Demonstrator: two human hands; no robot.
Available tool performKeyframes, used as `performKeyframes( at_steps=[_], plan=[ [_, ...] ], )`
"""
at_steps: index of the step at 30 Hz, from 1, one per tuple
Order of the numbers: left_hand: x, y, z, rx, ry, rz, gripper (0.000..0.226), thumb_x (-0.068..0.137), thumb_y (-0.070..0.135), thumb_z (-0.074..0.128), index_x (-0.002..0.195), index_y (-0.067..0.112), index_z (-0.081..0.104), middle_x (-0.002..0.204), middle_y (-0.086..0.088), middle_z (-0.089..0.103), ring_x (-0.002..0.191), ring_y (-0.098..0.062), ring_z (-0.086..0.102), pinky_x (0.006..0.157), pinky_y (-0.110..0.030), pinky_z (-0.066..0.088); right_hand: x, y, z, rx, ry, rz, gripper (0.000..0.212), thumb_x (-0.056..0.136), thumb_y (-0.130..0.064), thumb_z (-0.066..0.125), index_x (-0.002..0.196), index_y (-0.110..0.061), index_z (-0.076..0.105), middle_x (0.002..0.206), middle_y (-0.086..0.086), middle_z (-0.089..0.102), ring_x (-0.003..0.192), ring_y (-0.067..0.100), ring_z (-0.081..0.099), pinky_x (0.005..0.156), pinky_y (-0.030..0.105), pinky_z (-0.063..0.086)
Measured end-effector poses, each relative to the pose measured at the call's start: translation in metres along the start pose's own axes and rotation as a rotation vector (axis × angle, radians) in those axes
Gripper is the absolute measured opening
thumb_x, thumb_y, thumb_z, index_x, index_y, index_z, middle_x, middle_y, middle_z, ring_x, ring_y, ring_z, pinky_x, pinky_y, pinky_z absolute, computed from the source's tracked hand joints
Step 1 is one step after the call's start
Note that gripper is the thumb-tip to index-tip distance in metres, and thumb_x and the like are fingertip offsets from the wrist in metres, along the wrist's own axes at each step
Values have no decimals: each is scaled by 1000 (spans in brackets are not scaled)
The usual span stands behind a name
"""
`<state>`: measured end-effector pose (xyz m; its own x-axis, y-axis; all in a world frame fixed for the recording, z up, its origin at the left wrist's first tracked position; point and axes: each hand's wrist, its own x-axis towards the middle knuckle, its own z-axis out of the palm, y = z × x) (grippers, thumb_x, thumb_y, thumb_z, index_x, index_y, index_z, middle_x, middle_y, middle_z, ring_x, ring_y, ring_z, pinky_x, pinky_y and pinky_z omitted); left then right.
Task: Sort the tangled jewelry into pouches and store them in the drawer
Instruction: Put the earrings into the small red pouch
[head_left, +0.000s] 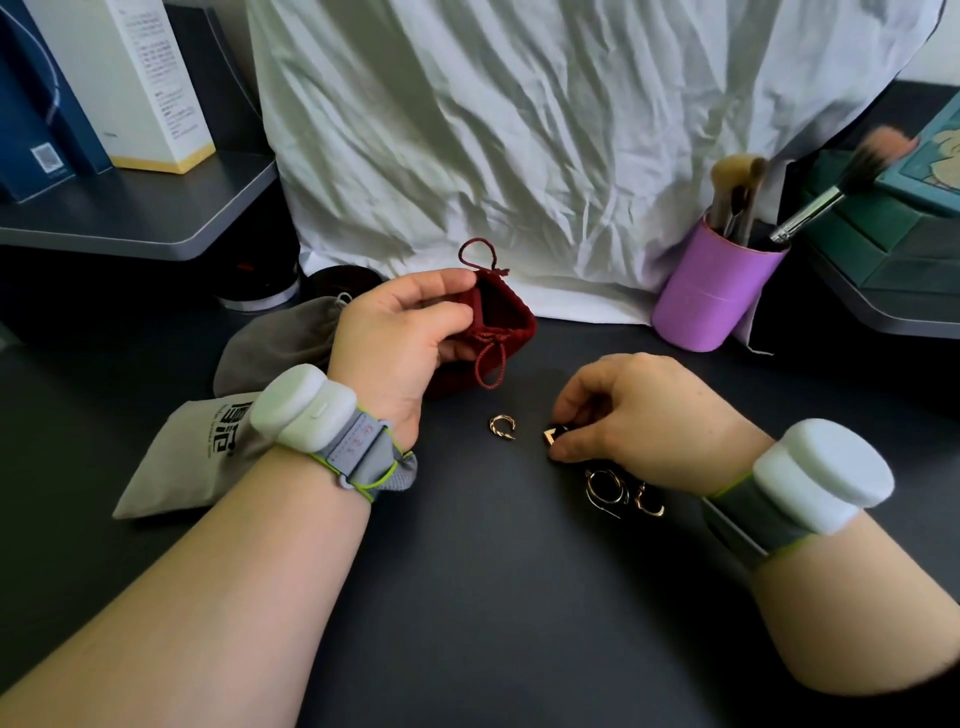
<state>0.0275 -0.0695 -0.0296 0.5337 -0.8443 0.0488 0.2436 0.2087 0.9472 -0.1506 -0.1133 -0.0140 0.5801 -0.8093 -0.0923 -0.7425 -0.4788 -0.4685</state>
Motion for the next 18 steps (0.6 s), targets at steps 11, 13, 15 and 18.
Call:
performKeyframes(
  at_steps=[11, 13, 15, 18],
  plan=[
    [-1, -1, 0, 1, 12, -8, 25, 80, -12, 56, 87, 8, 69, 81, -12, 67, 59, -17, 64, 48, -23, 50, 10, -17, 21, 155, -8, -101, 27, 74, -31, 75, 101, -31, 70, 68, -17, 63, 64, -5, 56, 63, 4, 40],
    [0, -1, 0, 12, 14, -4, 25, 80, -12, 56, 88, 9, 69, 81, -12, 67, 61, -17, 63, 49, -23, 50, 11, -18, 23, 73, -8, -107, 26, 76, -34, 72, 103, -32, 70, 74, -18, 60, 74, -1, 56, 64, 3, 37],
    [0, -1, 0, 14, 12, -3, 26, 80, -12, 56, 88, 9, 69, 81, -12, 67, 61, -17, 63, 49, -23, 50, 11, -19, 24, 34, 1, -124, 23, 77, -34, 70, 100, -33, 71, 77, -17, 56, 79, 3, 55, 66, 7, 37],
    [-1, -2, 1, 14, 5, -3, 27, 80, -12, 56, 86, 10, 69, 80, -12, 67, 60, -17, 64, 49, -23, 50, 11, -20, 24, 3, 20, -140, 17, 76, -36, 71, 92, -32, 70, 80, -12, 53, 79, 6, 53, 68, 18, 39]
  ],
)
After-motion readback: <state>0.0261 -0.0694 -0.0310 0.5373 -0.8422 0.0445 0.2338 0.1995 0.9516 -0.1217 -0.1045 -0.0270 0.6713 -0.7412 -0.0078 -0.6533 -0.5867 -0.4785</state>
